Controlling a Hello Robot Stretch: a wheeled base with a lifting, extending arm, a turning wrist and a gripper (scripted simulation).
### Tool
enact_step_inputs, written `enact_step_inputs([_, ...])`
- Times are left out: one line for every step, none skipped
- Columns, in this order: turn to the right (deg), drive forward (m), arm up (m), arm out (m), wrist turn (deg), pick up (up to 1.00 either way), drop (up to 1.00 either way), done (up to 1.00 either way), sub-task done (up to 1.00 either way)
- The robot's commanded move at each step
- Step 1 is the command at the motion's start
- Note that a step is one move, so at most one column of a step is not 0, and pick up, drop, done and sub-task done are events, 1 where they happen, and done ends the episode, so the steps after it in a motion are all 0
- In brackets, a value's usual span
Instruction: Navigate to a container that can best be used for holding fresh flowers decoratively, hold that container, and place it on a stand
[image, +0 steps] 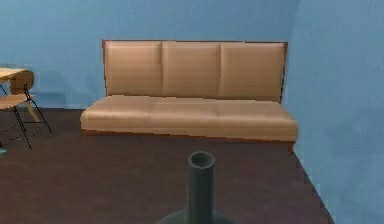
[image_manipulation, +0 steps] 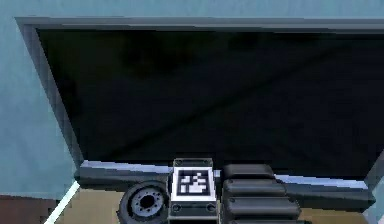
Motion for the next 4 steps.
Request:
enact_step_inputs([45.0,0.00,0.00,0.00,0.0,0.00,0.00,0.00,0.00])
enact_step_inputs([9.0,0.00,0.00,0.00,0.0,0.00,0.00,0.00,0.00])
enact_step_inputs([0.0,0.00,0.00,0.34,0.0,0.00,0.00,0.00,0.00])
enact_step_inputs([0.0,0.00,0.00,0.00,39.0,0.00,0.00,0.00,0.00])
